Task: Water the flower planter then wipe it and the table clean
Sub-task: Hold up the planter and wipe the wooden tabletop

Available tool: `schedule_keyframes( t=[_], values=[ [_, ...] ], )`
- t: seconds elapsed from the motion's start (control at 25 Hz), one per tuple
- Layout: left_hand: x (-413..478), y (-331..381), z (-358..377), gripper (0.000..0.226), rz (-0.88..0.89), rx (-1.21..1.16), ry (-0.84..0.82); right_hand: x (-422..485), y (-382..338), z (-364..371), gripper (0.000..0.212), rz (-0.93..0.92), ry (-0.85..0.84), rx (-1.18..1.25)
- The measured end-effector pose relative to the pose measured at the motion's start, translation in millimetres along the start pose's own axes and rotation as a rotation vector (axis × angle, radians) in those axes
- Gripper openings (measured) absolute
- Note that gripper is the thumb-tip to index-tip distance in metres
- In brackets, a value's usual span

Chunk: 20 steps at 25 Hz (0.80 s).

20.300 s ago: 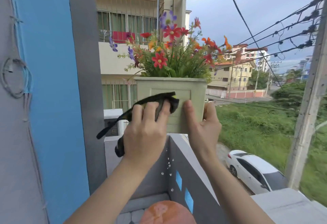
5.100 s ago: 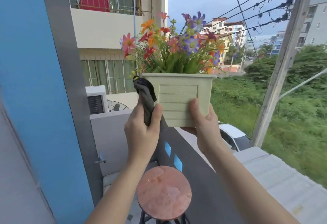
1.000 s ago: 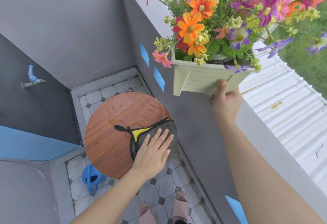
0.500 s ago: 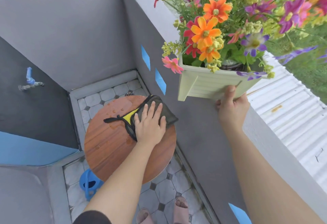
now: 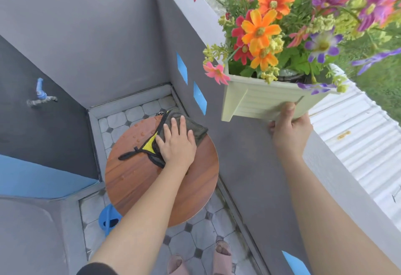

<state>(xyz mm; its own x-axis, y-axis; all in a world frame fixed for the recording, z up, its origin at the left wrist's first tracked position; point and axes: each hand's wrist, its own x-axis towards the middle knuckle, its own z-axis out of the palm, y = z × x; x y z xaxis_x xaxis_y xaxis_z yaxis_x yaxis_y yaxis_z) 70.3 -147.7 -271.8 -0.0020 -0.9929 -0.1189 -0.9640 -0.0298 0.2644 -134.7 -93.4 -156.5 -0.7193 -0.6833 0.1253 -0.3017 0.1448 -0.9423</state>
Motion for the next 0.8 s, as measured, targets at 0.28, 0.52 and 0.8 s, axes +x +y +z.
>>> schedule_keyframes(
  t=[0.28,0.52,0.8],
  values=[
    [20,-37,2,0.060,0.359,0.070,-0.067,1,1,0,0.030,-0.034,0.007,-0.009],
    [25,-61,-10,0.054,0.195,0.055,-0.025,1,-1,0,0.033,-0.020,0.016,-0.008],
    [20,-95,-18,0.055,-0.001,0.058,0.013,0,0,1,0.041,0.010,0.016,0.011]
  ],
)
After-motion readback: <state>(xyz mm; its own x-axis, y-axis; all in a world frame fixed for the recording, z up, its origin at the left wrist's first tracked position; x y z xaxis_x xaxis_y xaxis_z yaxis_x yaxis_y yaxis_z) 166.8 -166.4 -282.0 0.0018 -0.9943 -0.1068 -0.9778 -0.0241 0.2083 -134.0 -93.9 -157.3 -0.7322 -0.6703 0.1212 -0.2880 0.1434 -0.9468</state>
